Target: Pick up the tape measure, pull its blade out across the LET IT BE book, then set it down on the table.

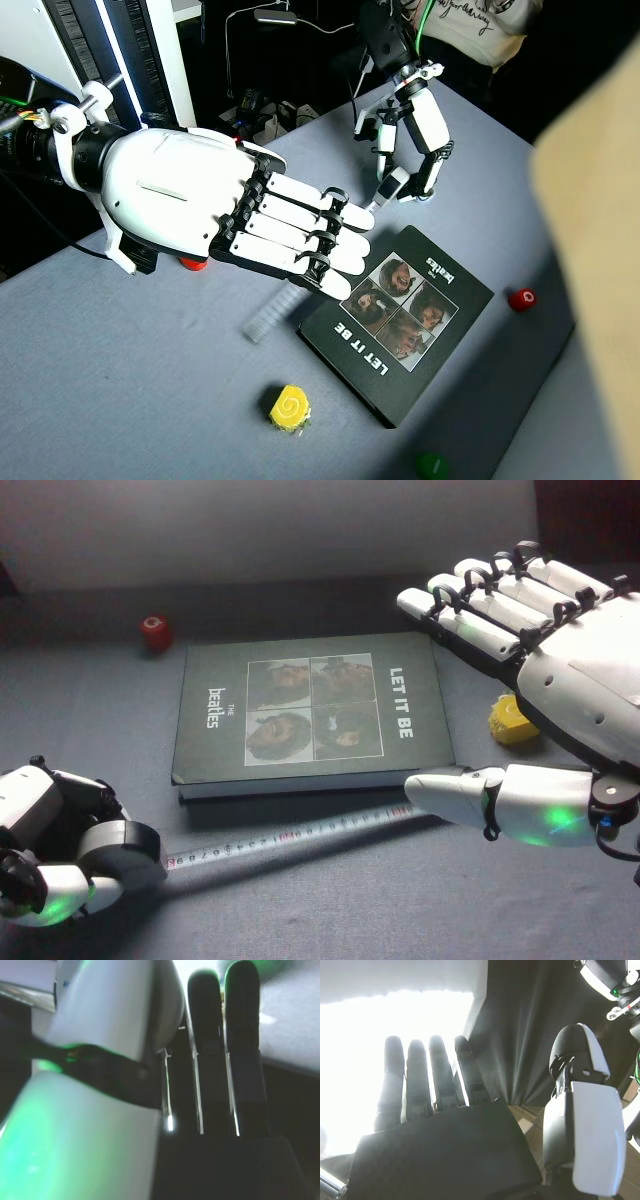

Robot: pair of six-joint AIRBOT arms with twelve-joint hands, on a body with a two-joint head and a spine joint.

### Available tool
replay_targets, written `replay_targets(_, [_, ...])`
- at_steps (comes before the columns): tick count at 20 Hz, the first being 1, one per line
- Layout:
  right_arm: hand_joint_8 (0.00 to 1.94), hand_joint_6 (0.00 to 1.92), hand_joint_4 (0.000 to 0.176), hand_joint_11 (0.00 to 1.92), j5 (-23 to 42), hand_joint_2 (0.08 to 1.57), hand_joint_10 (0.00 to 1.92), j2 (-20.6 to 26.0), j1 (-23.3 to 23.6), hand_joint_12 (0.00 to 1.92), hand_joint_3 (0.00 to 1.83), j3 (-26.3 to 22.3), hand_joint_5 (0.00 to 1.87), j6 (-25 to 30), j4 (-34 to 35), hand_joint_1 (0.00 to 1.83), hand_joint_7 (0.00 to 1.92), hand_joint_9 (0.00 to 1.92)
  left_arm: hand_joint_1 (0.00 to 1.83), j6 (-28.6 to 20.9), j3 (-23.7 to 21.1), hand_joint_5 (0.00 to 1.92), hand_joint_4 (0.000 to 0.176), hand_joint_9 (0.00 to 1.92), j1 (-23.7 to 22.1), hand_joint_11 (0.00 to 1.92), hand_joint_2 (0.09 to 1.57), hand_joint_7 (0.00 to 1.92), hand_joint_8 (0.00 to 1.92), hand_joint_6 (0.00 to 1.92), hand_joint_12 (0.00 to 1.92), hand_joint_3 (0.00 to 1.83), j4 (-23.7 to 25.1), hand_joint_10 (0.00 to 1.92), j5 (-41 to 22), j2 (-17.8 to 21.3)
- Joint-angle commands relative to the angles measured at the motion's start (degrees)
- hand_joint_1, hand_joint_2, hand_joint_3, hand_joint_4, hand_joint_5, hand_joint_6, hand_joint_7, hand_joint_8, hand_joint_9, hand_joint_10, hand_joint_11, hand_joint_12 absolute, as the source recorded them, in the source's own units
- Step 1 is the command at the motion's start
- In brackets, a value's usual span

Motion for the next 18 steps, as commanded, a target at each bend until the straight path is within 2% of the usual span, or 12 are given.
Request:
replay_targets(1, [0.00,0.00,0.025,0.00,5.42,1.02,0.00,0.09,0.54,0.42,0.00,0.00,0.03,0.23,-2.95,0.11,0.07,0.04,1.04,-0.34,0.35,0.86,0.000,0.95,-0.13,0.75,1.17,0.97,0.05,1.17,0.61,0.00,2.16,0.04,-5.45,-0.10])
replay_targets(2, [0.00,0.00,0.025,0.00,5.41,1.02,0.00,0.09,0.54,0.42,0.00,0.00,0.03,0.23,-2.95,0.11,0.07,0.05,0.98,-0.35,0.34,0.79,0.000,0.94,-0.14,0.73,1.13,0.97,0.02,0.49,0.59,0.00,2.18,0.02,-5.46,-0.10])
replay_targets(3, [0.00,0.00,0.025,0.00,5.41,1.02,0.00,0.09,0.54,0.42,0.00,0.00,0.03,0.23,-2.95,0.11,0.07,0.05,0.98,-0.43,0.33,0.79,0.000,0.94,-0.17,0.73,1.13,0.97,0.02,0.49,0.59,0.00,2.32,0.02,-5.57,-0.09])
replay_targets(4, [0.00,0.00,0.025,0.00,5.41,1.03,0.00,0.09,0.54,0.44,0.00,0.00,0.03,0.23,-2.95,0.10,0.07,0.05,0.85,-0.63,0.30,0.78,0.000,0.86,-0.22,0.67,1.12,0.90,0.00,0.17,0.56,0.00,2.51,0.00,-5.73,-0.07])
replay_targets(5, [0.00,0.00,0.024,0.00,5.41,1.03,0.00,0.09,0.54,0.46,0.00,0.00,0.03,0.23,-2.95,0.10,0.06,0.05,0.72,-0.73,0.26,0.77,0.000,0.80,-0.29,0.61,1.08,0.86,0.00,0.05,0.53,0.00,2.51,0.00,-5.78,-0.04])
replay_targets(9, [0.00,0.00,0.025,0.00,5.41,1.03,0.00,0.10,0.54,0.51,0.00,0.01,0.03,0.23,-2.95,0.10,0.06,0.06,0.52,-1.02,0.10,0.65,0.000,0.67,-0.81,0.49,1.03,0.71,0.00,0.00,0.47,0.00,2.59,0.00,-5.88,0.29])
replay_targets(13, [0.00,0.00,0.025,0.00,5.45,1.02,0.00,0.09,0.54,0.48,0.00,0.02,0.04,0.23,-2.95,0.10,0.06,0.06,0.47,-1.43,0.12,0.61,0.000,0.58,-1.38,0.44,1.02,0.64,0.00,0.00,0.46,0.00,2.59,0.00,-5.89,0.78])
replay_targets(18, [0.00,0.00,0.024,0.00,5.49,1.03,0.00,0.09,0.56,0.43,0.00,0.02,0.04,0.24,-2.95,0.10,0.06,0.05,0.47,-2.11,1.35,0.62,0.000,0.58,-3.71,0.44,1.02,0.63,0.00,0.00,0.46,0.00,3.35,0.00,-5.23,2.42])
